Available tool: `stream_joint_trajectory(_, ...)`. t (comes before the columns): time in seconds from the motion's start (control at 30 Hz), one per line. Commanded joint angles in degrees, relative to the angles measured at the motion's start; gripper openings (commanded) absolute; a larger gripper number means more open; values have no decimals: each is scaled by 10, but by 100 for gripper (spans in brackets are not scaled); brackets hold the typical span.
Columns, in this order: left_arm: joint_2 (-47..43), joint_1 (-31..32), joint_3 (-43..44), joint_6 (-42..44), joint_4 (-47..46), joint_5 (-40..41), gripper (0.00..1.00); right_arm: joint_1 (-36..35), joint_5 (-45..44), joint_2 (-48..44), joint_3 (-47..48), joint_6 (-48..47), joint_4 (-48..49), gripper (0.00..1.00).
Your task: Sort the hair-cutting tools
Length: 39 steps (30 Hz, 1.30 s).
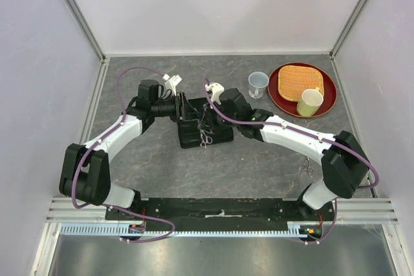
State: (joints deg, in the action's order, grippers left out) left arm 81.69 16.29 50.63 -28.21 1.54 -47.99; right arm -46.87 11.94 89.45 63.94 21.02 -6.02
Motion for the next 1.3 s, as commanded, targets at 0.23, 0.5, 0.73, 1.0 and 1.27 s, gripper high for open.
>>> stream_joint_trajectory(0.23, -6, 9, 37, 44, 46, 13, 2, -9, -26, 1, 50, -10, 10, 0)
stream_joint_trajectory(0.5, -1, -3, 148, 64, 162, 98, 2, -8, -163, -66, 100, -26, -51, 86)
stream_joint_trajectory(0.73, 12, -41, 287, -51, 256, 108, 2, 40, -236, -111, 103, 37, -79, 98)
stream_joint_trajectory(1.0, -61, -79, 248, -344, 195, 138, 2, 86, -34, -127, 54, 124, 33, 98)
stream_joint_trajectory(1.27, -79, -92, 227, -468, 162, 119, 2, 86, 65, -87, 30, 241, 196, 95)
